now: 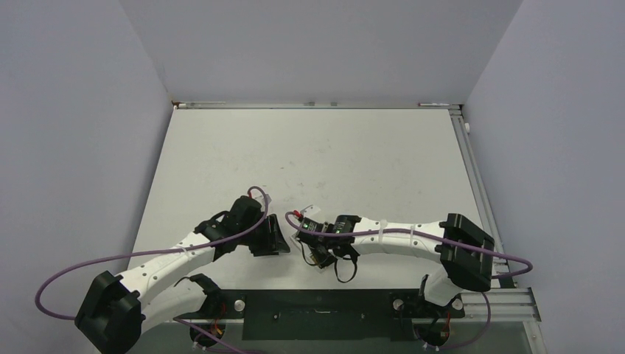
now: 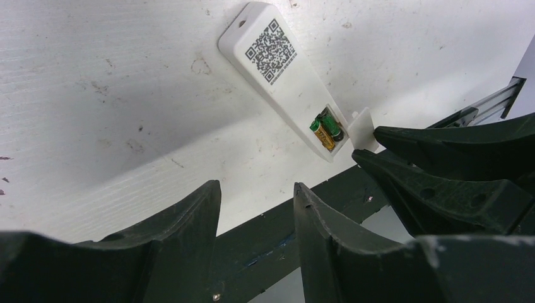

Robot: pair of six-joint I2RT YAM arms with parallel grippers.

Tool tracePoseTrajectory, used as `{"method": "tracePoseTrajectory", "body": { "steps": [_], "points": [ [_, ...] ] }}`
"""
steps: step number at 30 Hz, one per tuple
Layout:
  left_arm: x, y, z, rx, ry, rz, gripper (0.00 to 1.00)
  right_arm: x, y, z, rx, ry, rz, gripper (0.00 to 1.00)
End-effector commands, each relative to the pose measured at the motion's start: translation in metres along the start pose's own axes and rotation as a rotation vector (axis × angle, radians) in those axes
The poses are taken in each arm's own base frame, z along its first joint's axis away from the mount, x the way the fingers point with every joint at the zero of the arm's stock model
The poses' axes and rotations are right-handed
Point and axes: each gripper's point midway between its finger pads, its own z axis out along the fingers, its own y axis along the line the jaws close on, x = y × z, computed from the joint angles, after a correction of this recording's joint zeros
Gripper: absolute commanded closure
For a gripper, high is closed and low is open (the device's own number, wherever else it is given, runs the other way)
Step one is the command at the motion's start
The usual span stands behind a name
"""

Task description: Load the batteries into the remote control

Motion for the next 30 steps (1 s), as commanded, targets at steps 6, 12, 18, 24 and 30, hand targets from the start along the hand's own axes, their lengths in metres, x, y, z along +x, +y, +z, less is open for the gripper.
{"method": "tracePoseTrajectory", "body": {
  "steps": [6, 12, 18, 24, 30],
  "points": [
    [-0.012, -0.012, -0.011, 0.037, -0.029, 0.036, 0.55, -0.021, 0.021, 0.001, -0.058, -0.043, -0.059, 0.92],
    [-0.012, -0.012, -0.011, 0.039, -0.027, 0.037, 0.54, -0.019, 0.022, 0.005, -0.058, -0.03, -0.079, 0.91],
    [-0.012, -0.011, -0.01, 0.038, -0.023, 0.037, 0.54, -0.018, 0.023, 0.008, -0.062, -0.021, -0.088, 0.91],
    [-0.012, -0.011, -0.01, 0.039, -0.02, 0.037, 0.54, -0.014, 0.023, 0.01, -0.067, -0.007, -0.096, 0.9],
    [-0.012, -0.01, -0.009, 0.038, -0.019, 0.034, 0.54, -0.014, 0.024, 0.011, -0.075, -0.007, -0.095, 0.86]
  ]
}}
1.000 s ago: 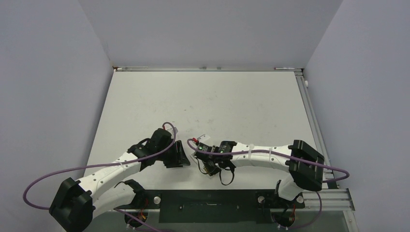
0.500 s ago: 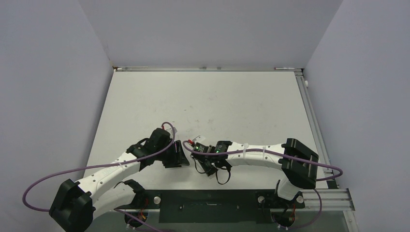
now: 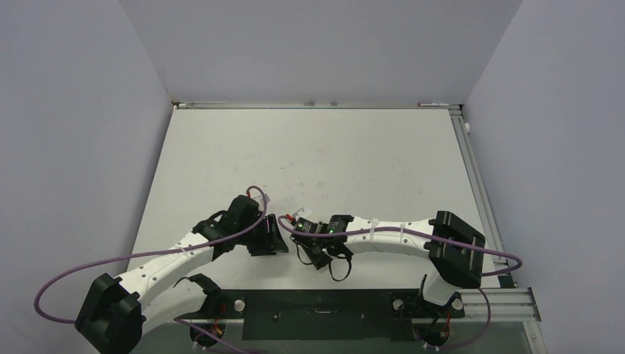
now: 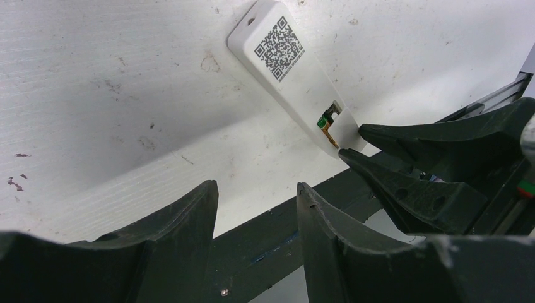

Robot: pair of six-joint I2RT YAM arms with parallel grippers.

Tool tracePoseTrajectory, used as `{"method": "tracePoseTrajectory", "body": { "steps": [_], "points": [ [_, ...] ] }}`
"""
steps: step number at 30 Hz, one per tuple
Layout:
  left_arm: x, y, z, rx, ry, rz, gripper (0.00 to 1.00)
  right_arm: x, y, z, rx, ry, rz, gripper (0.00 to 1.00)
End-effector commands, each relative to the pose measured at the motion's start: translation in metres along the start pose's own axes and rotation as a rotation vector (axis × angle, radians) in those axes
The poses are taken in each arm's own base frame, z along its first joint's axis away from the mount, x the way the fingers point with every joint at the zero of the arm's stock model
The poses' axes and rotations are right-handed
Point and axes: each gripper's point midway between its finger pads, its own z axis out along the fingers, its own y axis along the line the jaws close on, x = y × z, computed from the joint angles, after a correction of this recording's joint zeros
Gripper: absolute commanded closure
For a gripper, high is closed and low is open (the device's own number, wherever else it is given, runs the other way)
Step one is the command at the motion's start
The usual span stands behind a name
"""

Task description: Load the batteries into the remote control

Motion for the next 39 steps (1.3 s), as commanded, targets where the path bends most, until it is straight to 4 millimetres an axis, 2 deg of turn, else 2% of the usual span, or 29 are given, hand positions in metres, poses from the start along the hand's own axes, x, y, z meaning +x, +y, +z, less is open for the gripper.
{"method": "tracePoseTrajectory", "body": {
  "steps": [1, 23, 28, 33, 39],
  "points": [
    [-0.012, -0.015, -0.005, 0.041, -0.026, 0.021, 0.54, -0.012, 0.011, 0.001, -0.027, -0.033, -0.01, 0.86],
    [-0.012, -0.013, -0.006, 0.042, -0.028, 0.017, 0.54, -0.009, 0.008, 0.003, -0.016, -0.028, -0.004, 0.8],
    [-0.013, -0.015, -0.007, 0.046, -0.029, 0.018, 0.54, -0.014, 0.007, -0.006, -0.011, -0.053, 0.012, 0.77],
    [-0.012, -0.015, -0.007, 0.047, -0.027, 0.024, 0.54, -0.009, -0.003, -0.016, 0.013, -0.072, 0.059, 0.71],
    [-0.013, -0.017, -0.007, 0.053, -0.023, 0.023, 0.54, 0.0, -0.01, -0.028, 0.001, -0.119, 0.165, 0.69]
  ]
}}
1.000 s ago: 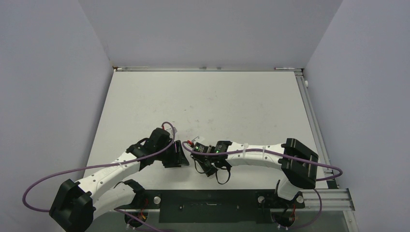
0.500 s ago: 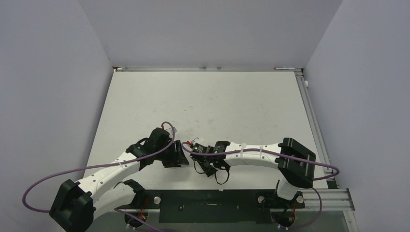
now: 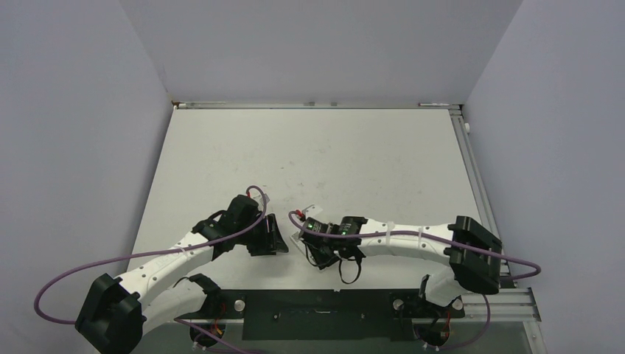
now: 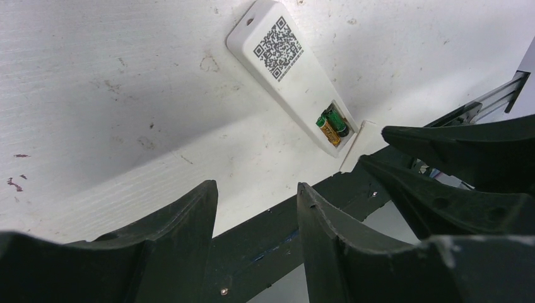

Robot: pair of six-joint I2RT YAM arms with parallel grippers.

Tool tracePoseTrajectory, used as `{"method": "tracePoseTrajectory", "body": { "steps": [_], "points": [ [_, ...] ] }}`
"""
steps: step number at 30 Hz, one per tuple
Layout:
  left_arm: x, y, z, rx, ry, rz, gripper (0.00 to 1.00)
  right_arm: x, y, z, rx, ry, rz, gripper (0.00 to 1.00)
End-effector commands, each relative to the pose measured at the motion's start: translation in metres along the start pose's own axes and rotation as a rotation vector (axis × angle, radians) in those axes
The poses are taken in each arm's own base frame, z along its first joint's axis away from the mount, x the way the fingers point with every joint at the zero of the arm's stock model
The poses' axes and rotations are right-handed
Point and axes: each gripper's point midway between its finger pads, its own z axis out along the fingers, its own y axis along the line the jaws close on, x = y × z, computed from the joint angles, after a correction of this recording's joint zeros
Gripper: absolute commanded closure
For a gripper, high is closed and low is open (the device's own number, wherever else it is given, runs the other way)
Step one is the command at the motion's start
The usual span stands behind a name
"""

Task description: Load the batteries into the remote control

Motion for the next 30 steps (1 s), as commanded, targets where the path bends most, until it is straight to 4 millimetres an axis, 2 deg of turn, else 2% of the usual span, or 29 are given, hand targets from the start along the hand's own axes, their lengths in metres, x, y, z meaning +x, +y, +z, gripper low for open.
{"method": "tracePoseTrajectory", "body": {
  "steps": [1, 6, 10, 16, 24, 30],
  "points": [
    [-0.013, -0.017, -0.006, 0.048, -0.026, 0.024, 0.54, -0.001, -0.005, -0.017, -0.009, -0.08, 0.107, 0.69],
    [-0.013, -0.02, -0.008, 0.055, -0.026, 0.028, 0.54, 0.014, -0.008, -0.021, -0.039, -0.092, 0.225, 0.64],
    [-0.012, -0.019, -0.008, 0.057, -0.026, 0.028, 0.53, 0.032, -0.015, -0.015, -0.024, -0.079, 0.321, 0.59],
    [-0.011, -0.019, -0.009, 0.058, -0.022, 0.031, 0.53, 0.047, -0.027, -0.01, 0.047, -0.067, 0.364, 0.58],
    [-0.008, -0.018, -0.01, 0.061, -0.011, 0.039, 0.53, 0.042, -0.037, -0.004, 0.128, -0.075, 0.343, 0.58],
    [-0.008, -0.018, -0.012, 0.061, -0.014, 0.039, 0.53, 0.032, -0.042, 0.005, 0.195, -0.067, 0.301, 0.64]
  ]
}}
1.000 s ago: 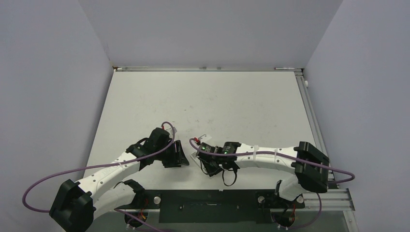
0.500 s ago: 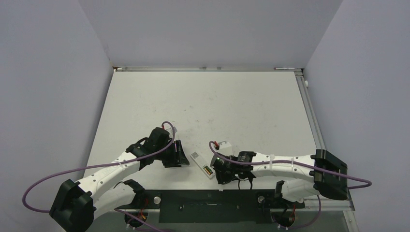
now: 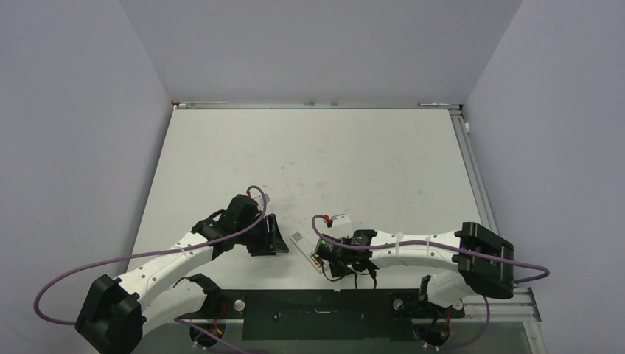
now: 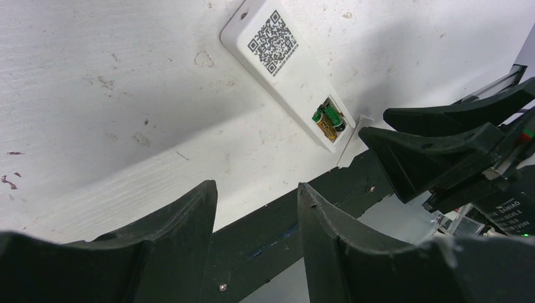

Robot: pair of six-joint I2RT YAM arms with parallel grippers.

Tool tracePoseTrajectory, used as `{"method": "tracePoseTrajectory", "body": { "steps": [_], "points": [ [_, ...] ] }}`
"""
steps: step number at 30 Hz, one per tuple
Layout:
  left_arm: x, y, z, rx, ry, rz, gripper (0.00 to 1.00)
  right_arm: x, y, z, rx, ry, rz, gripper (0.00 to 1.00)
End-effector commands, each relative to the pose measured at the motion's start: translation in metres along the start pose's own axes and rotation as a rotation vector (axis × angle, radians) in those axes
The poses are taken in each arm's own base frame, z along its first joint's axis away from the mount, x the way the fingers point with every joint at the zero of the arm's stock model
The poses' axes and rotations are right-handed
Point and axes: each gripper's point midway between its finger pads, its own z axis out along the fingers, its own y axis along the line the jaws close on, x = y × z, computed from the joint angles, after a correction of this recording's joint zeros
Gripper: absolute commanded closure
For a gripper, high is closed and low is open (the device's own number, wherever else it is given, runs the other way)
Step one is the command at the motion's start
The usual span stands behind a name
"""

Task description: Load the batteries into the remote control

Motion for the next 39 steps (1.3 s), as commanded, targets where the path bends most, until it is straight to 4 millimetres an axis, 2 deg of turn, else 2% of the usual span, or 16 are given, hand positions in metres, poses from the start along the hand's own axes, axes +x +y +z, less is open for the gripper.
{"method": "tracePoseTrajectory", "body": {
  "steps": [1, 6, 11, 25, 28, 33, 39],
  "points": [
    [-0.009, -0.016, -0.01, 0.048, -0.026, 0.036, 0.53, -0.022, 0.004, 0.0, 0.036, -0.06, -0.015, 0.64],
    [-0.008, -0.014, -0.009, 0.043, -0.025, 0.031, 0.53, -0.018, 0.002, 0.008, 0.051, -0.034, -0.046, 0.66],
    [-0.007, -0.013, -0.008, 0.042, -0.026, 0.027, 0.53, -0.007, -0.009, 0.01, 0.069, -0.008, -0.058, 0.68],
    [-0.011, -0.017, -0.007, 0.05, -0.03, 0.014, 0.53, 0.024, -0.052, 0.001, 0.134, 0.024, -0.007, 0.7],
    [-0.011, -0.019, -0.006, 0.057, -0.027, 0.011, 0.53, 0.017, -0.051, -0.008, 0.11, -0.01, 0.015, 0.7],
    [-0.012, -0.019, -0.005, 0.053, -0.03, 0.006, 0.53, 0.003, -0.036, -0.026, 0.017, -0.066, 0.036, 0.69],
    [-0.01, -0.017, -0.006, 0.051, -0.03, 0.001, 0.53, 0.018, -0.011, -0.033, -0.108, -0.022, -0.032, 0.71]
  ]
}}
